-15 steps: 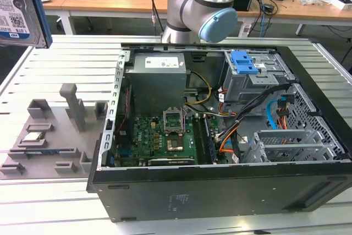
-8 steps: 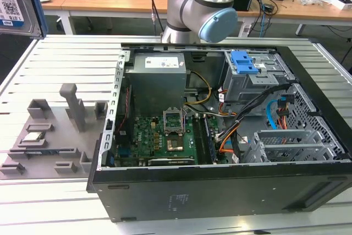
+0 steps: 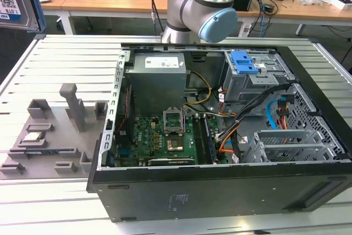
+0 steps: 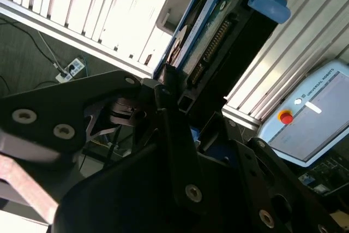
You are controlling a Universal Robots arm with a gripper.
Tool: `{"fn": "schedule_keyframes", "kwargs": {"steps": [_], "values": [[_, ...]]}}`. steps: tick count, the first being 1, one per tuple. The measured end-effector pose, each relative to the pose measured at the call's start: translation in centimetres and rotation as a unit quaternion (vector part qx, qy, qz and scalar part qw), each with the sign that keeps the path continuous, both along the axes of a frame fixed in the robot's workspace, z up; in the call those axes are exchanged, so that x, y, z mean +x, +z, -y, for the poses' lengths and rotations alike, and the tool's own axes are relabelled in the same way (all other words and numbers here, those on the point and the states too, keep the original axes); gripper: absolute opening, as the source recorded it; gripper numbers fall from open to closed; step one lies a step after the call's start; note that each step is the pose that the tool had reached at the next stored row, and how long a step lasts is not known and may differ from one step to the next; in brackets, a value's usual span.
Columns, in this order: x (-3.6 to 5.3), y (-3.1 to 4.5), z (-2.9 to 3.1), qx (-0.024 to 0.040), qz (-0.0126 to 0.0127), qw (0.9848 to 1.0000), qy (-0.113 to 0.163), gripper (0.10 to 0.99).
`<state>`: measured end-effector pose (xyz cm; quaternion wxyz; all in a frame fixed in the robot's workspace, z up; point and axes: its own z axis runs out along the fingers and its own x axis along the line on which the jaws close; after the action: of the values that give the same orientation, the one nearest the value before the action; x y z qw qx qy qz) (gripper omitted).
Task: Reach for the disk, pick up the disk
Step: 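Pick up the disk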
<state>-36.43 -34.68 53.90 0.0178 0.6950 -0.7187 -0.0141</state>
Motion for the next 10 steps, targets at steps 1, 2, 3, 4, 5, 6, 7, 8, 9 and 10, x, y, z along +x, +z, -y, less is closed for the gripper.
{"fn": "schedule_keyframes", "kwargs": {"steps": [1,2,3,4,5,6,7,8,9,10], "values": [[0.0,0.01,0.0,0.0,0.0,1.0,0.0,0.365],[0.0,0.01,0.0,0.0,-0.0001,1.0,0.0,0.365],[0.01,0.02,0.0,0.0,-0.0001,1.0,0.0,0.365],[0.1,0.02,0.01,-0.0001,-0.0001,1.0,0.0,0.365],[0.34,0.02,0.0,-0.0001,-0.0001,1.0,0.0,0.365],[0.59,0.02,0.0,-0.0001,-0.0001,1.0,0.0,0.365],[0.84,0.02,0.0,-0.0001,-0.0001,1.0,0.0,0.365],[1.17,0.02,0.0,-0.0001,-0.0001,1.0,0.0,0.365],[1.47,0.01,0.0,0.0,-0.0001,1.0,0.0,0.365],[1.88,0.02,0.0,-0.0001,-0.0001,1.0,0.0,0.365]]}}
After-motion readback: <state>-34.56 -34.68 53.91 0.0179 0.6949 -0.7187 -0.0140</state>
